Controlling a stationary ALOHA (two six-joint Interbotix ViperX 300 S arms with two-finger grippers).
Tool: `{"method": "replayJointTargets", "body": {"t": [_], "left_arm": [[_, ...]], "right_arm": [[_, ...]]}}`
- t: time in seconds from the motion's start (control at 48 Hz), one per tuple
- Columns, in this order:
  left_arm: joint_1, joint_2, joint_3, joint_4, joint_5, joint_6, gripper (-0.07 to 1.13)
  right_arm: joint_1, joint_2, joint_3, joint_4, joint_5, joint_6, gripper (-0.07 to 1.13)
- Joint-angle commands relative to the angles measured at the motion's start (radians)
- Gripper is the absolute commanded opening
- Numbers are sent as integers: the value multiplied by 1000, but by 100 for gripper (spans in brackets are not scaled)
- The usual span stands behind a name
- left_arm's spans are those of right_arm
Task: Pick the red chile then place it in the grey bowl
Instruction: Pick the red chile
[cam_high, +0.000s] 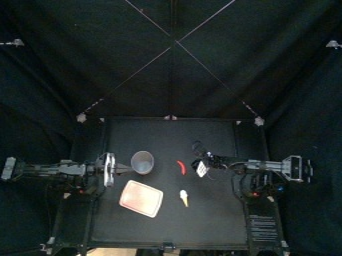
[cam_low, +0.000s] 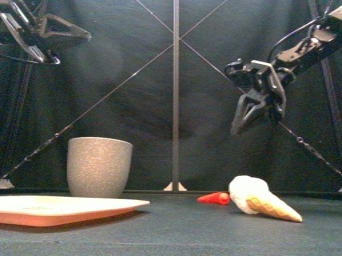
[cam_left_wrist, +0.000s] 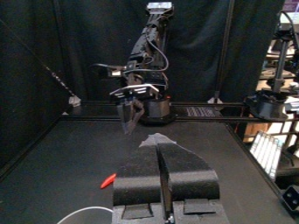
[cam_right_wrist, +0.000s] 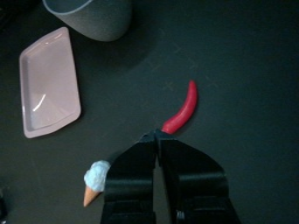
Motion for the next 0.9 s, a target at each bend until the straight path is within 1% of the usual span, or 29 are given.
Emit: {"method": "replayJointTargets", "body": {"t": [0.021,0.042,0.104,0.229,0.479,0.75,0.833,0.896], "left_arm": [[3,3,-14,0,-5,0,-4],[2,3,-14,2,-6,0,-4],[3,3,-14,2,-6,0,-4],[3,2,-14,2,-5,0,-4],[3,2,-12,2,-3,0,-4],[3,2,-12,2,-3,0,-4],[3,2,-12,2,-3,0,-4],[3,2,-12,2,-3,0,-4]], "right_arm": [[-15,81,-83,-11,46,2,54],[-15,107,-101,-14,63,2,59],[-15,160,-135,-18,95,3,69],[-15,259,-207,-35,158,5,80],[-20,397,-351,-78,253,9,81],[-43,457,-410,-103,327,15,81],[-48,459,-408,-127,344,61,81],[-48,459,-408,-195,359,118,81]]}}
